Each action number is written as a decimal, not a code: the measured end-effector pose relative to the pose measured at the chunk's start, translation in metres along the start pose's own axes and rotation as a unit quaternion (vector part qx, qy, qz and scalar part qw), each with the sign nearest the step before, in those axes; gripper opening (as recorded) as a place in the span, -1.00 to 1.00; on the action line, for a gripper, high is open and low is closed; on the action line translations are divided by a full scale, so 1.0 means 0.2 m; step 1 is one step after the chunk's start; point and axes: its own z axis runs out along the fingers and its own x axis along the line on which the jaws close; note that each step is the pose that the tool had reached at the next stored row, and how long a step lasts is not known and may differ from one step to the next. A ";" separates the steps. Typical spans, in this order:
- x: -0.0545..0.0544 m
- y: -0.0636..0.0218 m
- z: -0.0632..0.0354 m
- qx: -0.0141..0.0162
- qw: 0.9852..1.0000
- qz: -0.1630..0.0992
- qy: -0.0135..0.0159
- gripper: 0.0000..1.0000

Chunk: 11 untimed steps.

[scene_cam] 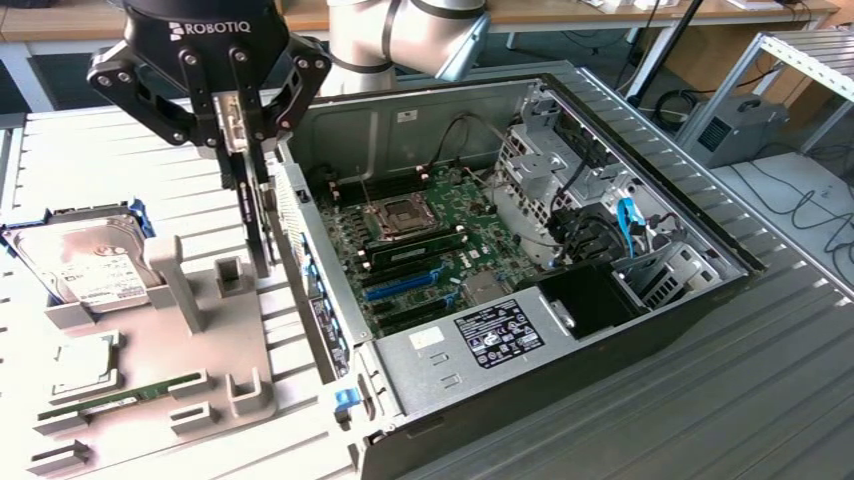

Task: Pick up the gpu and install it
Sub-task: 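Pick up the gpu and move the gpu toward the slot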

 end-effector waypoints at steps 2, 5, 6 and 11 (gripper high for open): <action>0.00 0.000 0.000 0.000 1.000 0.000 0.000 -0.48; -0.01 0.001 0.000 0.000 1.000 0.000 0.000 -0.48; -0.01 0.001 0.001 0.000 1.000 0.000 0.000 -0.48; -0.03 0.002 0.001 0.000 1.000 0.000 0.000 -0.48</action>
